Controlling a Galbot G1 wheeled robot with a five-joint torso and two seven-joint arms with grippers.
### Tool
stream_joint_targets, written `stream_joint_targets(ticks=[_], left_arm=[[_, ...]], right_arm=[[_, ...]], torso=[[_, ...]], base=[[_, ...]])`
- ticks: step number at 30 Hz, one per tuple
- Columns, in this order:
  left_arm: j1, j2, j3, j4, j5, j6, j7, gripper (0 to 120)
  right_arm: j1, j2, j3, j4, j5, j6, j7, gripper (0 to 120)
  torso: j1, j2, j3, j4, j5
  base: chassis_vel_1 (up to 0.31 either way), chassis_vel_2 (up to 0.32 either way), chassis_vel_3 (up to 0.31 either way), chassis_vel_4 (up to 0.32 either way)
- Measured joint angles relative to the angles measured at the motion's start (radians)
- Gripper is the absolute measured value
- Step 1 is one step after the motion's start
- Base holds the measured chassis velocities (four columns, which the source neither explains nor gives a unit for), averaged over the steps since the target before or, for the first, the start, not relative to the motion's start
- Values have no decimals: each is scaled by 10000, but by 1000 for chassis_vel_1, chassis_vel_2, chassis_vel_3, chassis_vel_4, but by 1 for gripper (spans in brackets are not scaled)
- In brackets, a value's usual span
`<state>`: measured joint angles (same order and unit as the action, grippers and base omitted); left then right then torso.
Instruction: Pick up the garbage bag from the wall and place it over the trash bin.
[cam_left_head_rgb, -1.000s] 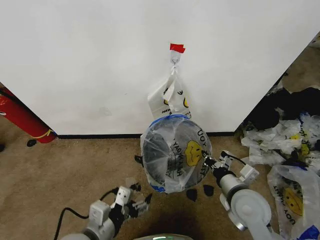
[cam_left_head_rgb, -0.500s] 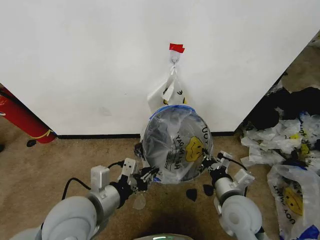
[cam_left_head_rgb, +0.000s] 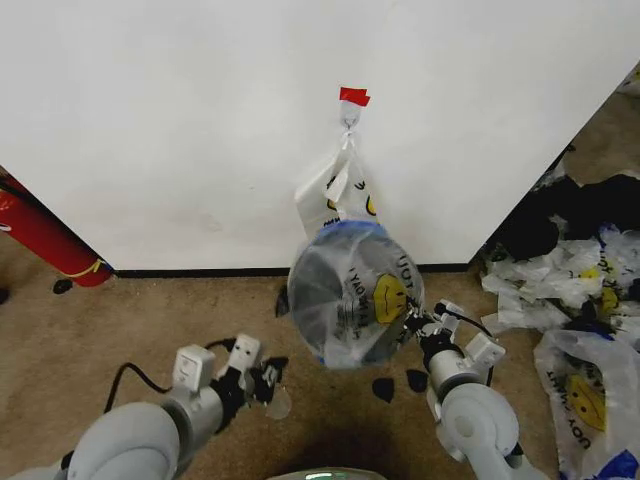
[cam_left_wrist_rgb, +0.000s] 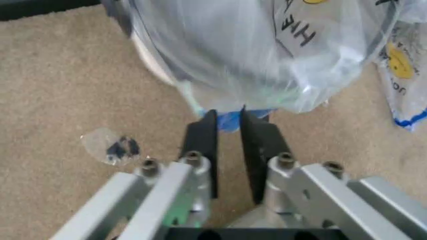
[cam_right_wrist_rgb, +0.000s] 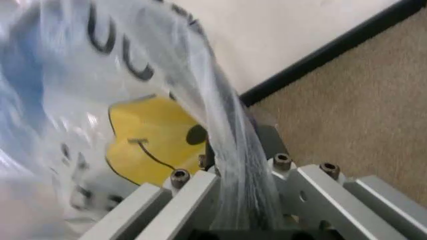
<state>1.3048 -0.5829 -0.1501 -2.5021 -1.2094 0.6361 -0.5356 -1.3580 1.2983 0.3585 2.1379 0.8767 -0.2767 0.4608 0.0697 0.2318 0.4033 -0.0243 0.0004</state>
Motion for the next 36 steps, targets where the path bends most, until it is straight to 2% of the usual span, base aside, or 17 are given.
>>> stream_joint_targets(ticks=[2,4,7,10,11,15,19,23,25,26,31,33,34,36], left_arm=[[-16,-36,-36,2,-138,-38,-203,26],[-56,-55,-78,5,-287,-152,-336,30],[-252,-62,-131,5,-691,-429,-472,41],[-830,-61,-8,7,-1049,-716,-394,30],[-830,-61,-8,7,-1049,-716,-394,30],[-2346,-100,485,11,-1668,-760,-365,11],[-3063,-135,748,13,-1846,-737,-374,2],[-4767,-487,2046,42,-1901,-501,-727,0],[-5035,-560,2262,91,-1904,-448,-828,0],[-5741,-769,2855,314,-1912,-325,-1051,0],[-7538,-1436,5015,1220,-1913,-168,-1501,0],[-7718,-1566,5256,1384,-1906,-131,-1605,0],[-8068,-1863,5718,1856,-1860,-20,-1894,0],[-8198,-2027,5933,2166,-1773,50,-2050,0]], right_arm=[[-13,-50,68,4,47,-1,-4,0],[-34,-71,102,4,47,2,-3,0],[-118,-64,95,19,-29,17,1,0],[-281,56,-149,256,-510,35,-52,0],[-281,56,-149,256,-510,35,-52,0],[-430,229,-468,453,-1168,114,-142,0],[-438,322,-625,482,-1415,120,-135,0],[-431,558,-869,550,-1929,120,-112,0],[-430,587,-888,566,-1987,120,-108,0],[-429,669,-936,588,-2195,120,-110,0],[-478,873,-902,588,-2577,137,-117,0],[-484,887,-887,591,-2602,143,-116,0],[-505,908,-863,625,-2640,151,-115,0],[-521,912,-844,653,-2665,158,-116,0]], torso=[[0,1,-1,2,-7],[0,1,-1,1,-11],[0,0,0,-1,0],[1,0,0,-2,-5],[1,0,0,-2,-5],[0,0,0,-2,-5],[1,0,0,-3,-2],[1,0,1,0,-7],[1,0,0,-1,-5],[1,0,0,-2,-3],[2,0,1,-2,-5],[2,0,1,-3,-6],[2,0,0,-5,-2],[2,0,1,-5,1]], base=[[0,0,0,0],[0,0,0,0],[0,0,0,0],[0,0,0,0],[0,0,0,0],[0,0,0,0],[0,0,0,0],[0,0,0,0],[0,0,0,0],[0,0,0,0],[0,0,0,0],[0,0,0,0],[0,0,0,0],[0,0,0,0]])
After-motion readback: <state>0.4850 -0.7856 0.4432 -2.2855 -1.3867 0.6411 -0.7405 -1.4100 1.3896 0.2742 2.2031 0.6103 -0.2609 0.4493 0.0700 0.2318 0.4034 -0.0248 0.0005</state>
